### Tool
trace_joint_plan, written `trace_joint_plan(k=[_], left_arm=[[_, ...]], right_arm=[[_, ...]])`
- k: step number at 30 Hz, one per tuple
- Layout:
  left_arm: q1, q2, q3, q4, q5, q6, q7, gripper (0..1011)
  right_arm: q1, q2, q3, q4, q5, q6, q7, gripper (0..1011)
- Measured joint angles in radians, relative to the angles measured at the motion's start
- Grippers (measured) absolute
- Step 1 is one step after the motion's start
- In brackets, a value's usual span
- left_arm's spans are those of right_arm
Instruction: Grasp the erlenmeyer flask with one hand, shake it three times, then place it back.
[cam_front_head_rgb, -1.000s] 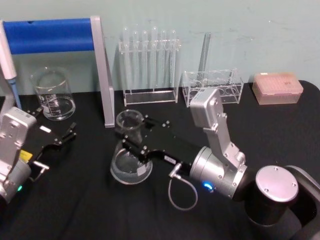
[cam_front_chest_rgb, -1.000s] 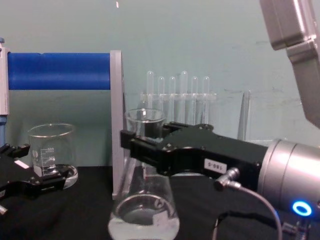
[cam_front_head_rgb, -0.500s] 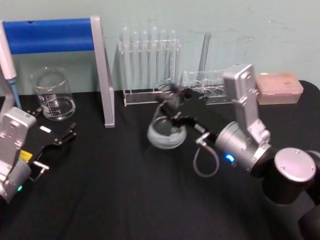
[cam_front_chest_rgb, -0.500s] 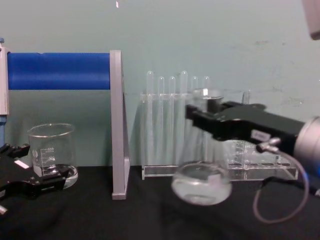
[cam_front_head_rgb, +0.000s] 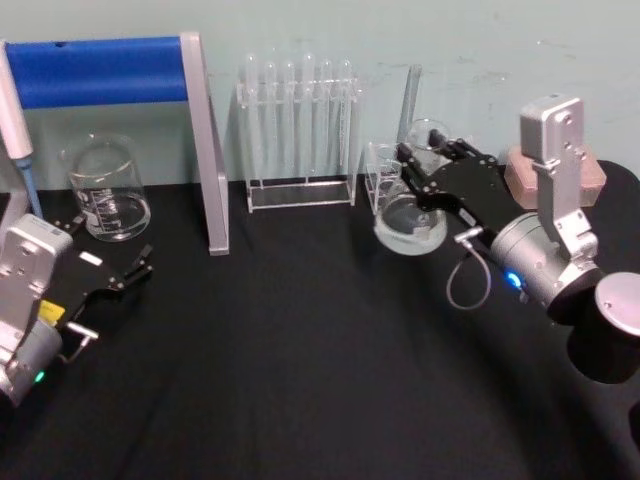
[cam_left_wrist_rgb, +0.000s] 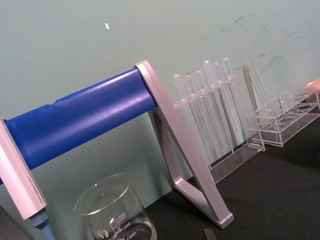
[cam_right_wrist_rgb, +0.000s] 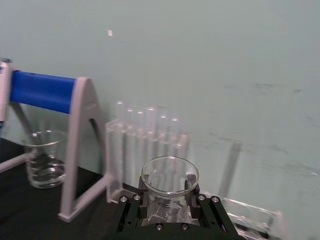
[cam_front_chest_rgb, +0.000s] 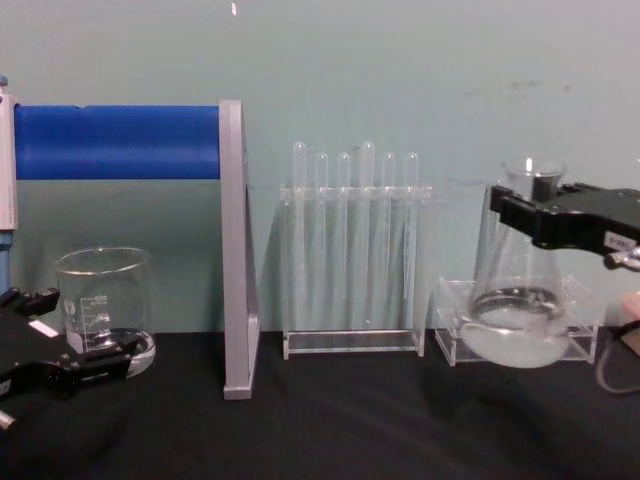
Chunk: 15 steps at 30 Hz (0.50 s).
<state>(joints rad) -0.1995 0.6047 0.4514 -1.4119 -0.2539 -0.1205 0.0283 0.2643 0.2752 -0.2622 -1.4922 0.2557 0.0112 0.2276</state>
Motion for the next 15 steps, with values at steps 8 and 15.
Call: trace_joint_plan(k=[8,15], left_arm=[[0.0,0.0,0.0,0.0,0.0,0.0,0.0,1001],[0.0,0.0,0.0,0.0,0.0,0.0,0.0,1000]], right_arm=[[0.001,-0.006,0.049,0.017,-0.017,0.0,-0.019,457],[-0.008,-0.015,0.059,0.006,-0.024,0.001,0.001,457]])
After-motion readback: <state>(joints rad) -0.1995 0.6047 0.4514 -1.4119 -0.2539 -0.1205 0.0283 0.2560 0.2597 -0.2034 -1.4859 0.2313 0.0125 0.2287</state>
